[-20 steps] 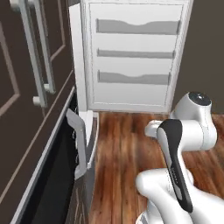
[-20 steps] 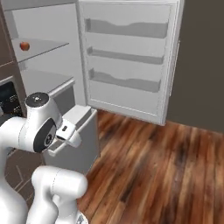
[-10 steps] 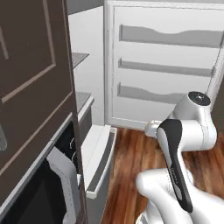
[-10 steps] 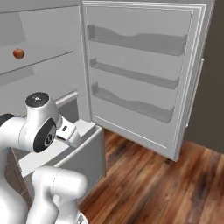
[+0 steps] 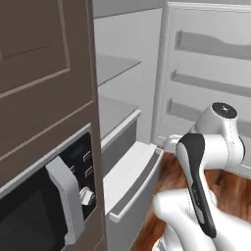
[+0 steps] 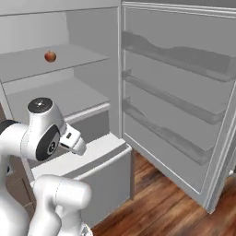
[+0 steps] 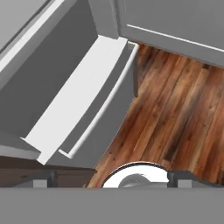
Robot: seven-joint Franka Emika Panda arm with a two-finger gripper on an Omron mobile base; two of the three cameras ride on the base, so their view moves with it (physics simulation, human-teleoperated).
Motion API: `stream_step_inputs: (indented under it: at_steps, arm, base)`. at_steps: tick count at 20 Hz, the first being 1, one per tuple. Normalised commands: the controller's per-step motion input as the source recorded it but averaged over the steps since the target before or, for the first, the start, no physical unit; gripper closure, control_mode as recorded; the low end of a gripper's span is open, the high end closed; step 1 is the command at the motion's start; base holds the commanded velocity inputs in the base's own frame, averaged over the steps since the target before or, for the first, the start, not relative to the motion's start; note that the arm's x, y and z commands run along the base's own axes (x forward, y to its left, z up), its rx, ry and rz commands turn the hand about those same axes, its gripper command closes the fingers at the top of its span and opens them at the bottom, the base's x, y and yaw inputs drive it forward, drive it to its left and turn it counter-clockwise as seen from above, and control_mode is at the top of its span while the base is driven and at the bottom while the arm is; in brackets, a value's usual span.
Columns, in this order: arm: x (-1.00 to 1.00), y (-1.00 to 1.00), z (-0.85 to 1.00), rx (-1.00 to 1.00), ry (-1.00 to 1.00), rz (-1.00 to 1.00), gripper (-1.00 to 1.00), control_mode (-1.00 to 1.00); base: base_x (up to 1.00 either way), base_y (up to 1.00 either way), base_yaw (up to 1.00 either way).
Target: Place the cold items (apple and carrot) from the fridge in one tupperware on the dining counter. Place the warm items (kebab skewer and hot dog) in the stove area in another tupperware.
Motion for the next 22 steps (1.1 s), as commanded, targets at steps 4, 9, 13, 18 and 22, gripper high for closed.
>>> stream_step_inputs:
  at_steps: [4, 9, 13, 18, 22]
  arm:
    - [0.0, 0.0, 0.0, 0.0, 0.0, 0.0, -1.0, 1.0]
    - [0.0, 0.0, 0.0, 0.0, 0.0, 0.0, -1.0, 1.0]
    - [0.0, 0.0, 0.0, 0.0, 0.0, 0.0, -1.0, 1.0]
    - [0.0, 0.0, 0.0, 0.0, 0.0, 0.0, -1.0, 1.0]
    - [0.0, 0.0, 0.0, 0.0, 0.0, 0.0, -1.0, 1.0]
  base:
    - [0.21, -0.52, 0.59]
    - [0.2, -0.67, 0.54]
    - [0.39, -0.48, 0.5]
    - [0.36, -0.41, 0.5]
    - [0.63, -0.13, 0.42]
